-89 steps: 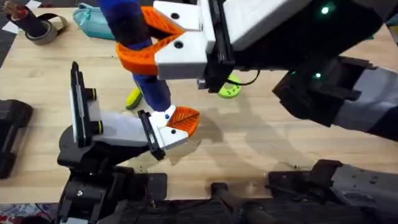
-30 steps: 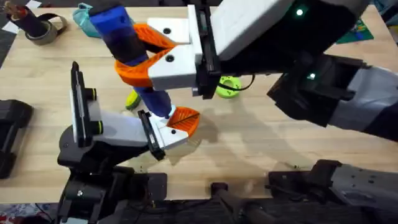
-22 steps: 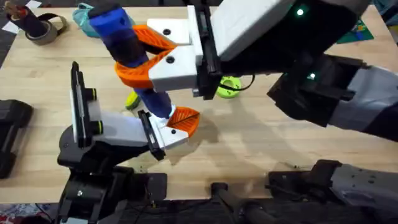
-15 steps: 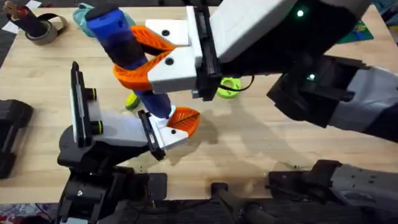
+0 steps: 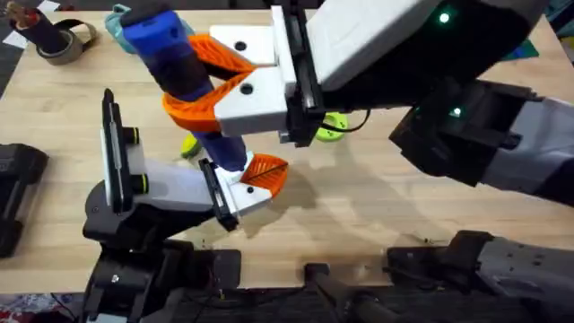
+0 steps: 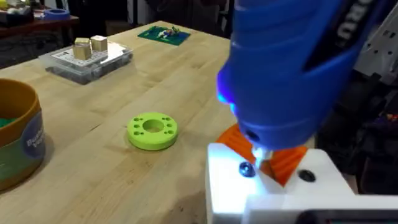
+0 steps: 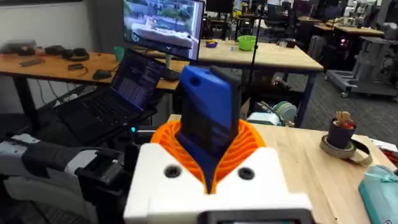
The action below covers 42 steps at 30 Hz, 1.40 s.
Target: Pick up the gripper from the table and insert it into the empty holder that is missing its gripper. Then pick up a screw, insert it into the mounting hole, and use the screwdriver to tighten it. Finally, clean up the table by picking up the vegetable and placing it into the bucket.
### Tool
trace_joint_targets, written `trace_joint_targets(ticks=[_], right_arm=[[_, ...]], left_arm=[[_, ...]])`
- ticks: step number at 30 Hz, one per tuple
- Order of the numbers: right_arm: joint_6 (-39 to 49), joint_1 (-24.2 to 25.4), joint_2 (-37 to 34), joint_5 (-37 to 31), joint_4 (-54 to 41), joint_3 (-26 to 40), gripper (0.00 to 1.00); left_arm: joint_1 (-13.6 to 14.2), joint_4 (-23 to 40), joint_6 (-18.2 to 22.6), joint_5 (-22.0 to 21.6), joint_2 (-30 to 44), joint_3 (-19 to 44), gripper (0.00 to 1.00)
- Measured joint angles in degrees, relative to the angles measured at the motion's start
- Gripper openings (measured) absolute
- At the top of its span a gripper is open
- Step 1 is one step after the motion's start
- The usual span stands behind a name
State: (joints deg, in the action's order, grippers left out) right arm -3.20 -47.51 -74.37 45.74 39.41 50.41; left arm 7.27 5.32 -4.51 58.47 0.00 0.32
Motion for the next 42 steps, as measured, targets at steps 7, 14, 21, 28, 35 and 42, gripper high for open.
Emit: trace_joint_targets(ticks=[7,14,21,28,35,42], right_arm=[[0.0,0.0,0.0,0.0,1.5,-0.6,0.025],[0.0,0.0,0.9,0.7,5.0,-0.7,0.025],[0.0,0.6,0.9,1.1,4.9,-0.7,0.025],[0.0,1.0,0.9,1.3,4.7,-0.7,0.025],[-0.1,1.0,0.9,1.8,4.7,-0.7,0.025],[-0.9,1.0,0.9,3.1,6.4,-2.4,0.025]], left_arm=[[0.0,0.0,0.0,0.0,0.0,0.0,0.007],[0.0,0.0,0.9,0.0,0.0,0.0,0.007],[0.0,0.0,2.1,0.1,0.0,0.0,0.007],[0.0,0.2,5.7,0.9,0.0,0.0,0.007],[0.0,0.2,6.5,0.9,0.0,0.0,0.007],[0.0,0.2,5.8,1.0,0.0,0.0,0.007]])
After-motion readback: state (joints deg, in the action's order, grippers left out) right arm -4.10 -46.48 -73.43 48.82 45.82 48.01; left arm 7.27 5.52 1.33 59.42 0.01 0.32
